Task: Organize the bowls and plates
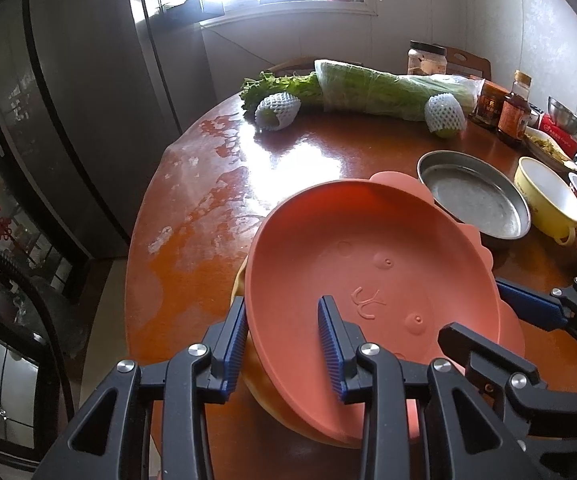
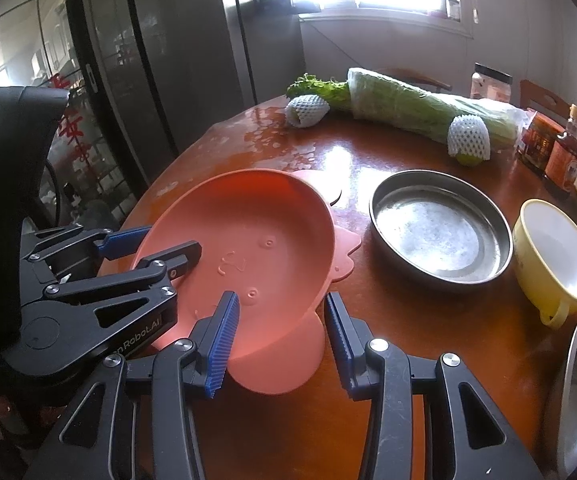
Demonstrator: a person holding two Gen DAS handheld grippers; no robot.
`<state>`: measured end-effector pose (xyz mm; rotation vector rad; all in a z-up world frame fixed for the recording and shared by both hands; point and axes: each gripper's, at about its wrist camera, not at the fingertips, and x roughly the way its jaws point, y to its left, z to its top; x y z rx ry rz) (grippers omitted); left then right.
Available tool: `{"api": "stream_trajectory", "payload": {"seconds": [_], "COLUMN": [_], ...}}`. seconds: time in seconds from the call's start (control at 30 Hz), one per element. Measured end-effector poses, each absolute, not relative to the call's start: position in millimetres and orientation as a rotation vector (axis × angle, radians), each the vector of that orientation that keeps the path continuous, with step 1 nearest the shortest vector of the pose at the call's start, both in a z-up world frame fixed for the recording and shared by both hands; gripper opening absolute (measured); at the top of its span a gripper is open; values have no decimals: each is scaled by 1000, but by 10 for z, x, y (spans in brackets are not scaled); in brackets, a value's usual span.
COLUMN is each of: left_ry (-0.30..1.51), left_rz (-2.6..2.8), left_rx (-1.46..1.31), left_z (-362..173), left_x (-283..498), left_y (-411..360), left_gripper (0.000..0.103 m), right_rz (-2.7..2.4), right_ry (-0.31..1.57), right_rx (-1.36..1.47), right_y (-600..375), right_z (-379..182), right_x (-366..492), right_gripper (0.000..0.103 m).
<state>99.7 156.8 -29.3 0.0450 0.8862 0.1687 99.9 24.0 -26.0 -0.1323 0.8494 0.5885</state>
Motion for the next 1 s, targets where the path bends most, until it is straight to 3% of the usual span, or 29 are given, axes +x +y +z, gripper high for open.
{"api": "stream_trajectory", "payload": {"seconds": [0.3,0.43,1.0], "left_ry": [874,865,807], "left_rz": [161,162,166], "left_rx": [30,32,13], "left_z": [-261,-237,-9], "left_x": [937,910,720], "left_y": [1568,1575,1573], "left_gripper": [44,61,62], "right_rz": [585,584,566], "right_ry": [850,852,819], "right_rx": [-136,-135,-117], "right_y": [205,203,93], "right_z": [-260,-258,-93], "right_x": [991,986,867], "right_gripper": [47,48,51]}}
